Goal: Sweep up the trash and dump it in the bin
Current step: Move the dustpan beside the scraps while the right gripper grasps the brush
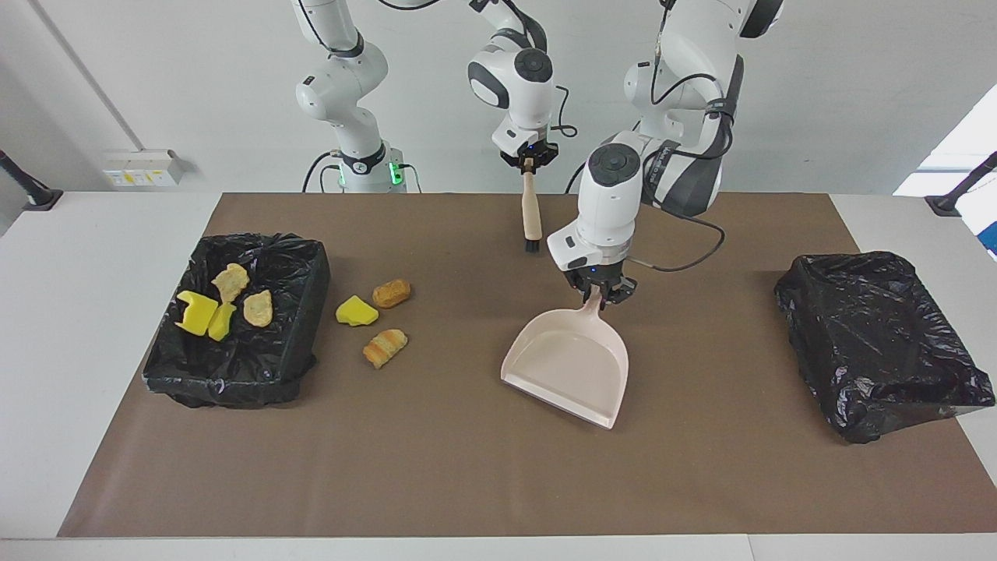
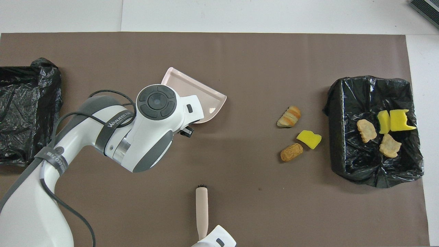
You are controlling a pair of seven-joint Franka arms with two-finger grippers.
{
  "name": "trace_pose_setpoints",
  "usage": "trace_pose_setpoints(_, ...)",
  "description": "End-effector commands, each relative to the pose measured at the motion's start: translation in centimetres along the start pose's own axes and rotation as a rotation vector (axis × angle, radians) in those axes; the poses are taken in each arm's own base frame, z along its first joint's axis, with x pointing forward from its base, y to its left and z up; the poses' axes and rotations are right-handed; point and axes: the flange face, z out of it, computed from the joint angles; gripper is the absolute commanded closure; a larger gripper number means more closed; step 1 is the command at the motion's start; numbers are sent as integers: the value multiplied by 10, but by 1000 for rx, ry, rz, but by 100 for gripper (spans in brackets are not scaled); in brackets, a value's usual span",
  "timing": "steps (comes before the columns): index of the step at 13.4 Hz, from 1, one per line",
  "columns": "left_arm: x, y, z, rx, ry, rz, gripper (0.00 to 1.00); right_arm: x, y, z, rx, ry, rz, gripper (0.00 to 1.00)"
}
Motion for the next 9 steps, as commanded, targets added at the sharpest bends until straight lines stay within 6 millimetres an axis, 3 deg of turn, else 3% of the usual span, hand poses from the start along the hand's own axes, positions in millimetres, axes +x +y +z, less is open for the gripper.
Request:
trace_pose_setpoints(1, -19, -6, -4, 12, -76, 247, 100, 0, 31, -36, -36, 32, 16, 100)
trace_pose_setpoints(3, -24, -7, -2, 6, -97, 379, 100, 8, 46, -48, -75, 38, 18, 100)
trace_pose_setpoints(6, -33, 2, 6, 5, -112, 459, 100, 53, 60, -70, -135, 88, 22, 100)
trace_pose_setpoints(7, -33, 8, 7, -1, -115, 577, 100, 69, 71, -71, -187, 111, -11, 100)
trace_pose_setpoints(9, -33, 11, 11, -14, -112, 779, 100, 124, 107, -77, -233, 113, -43, 100)
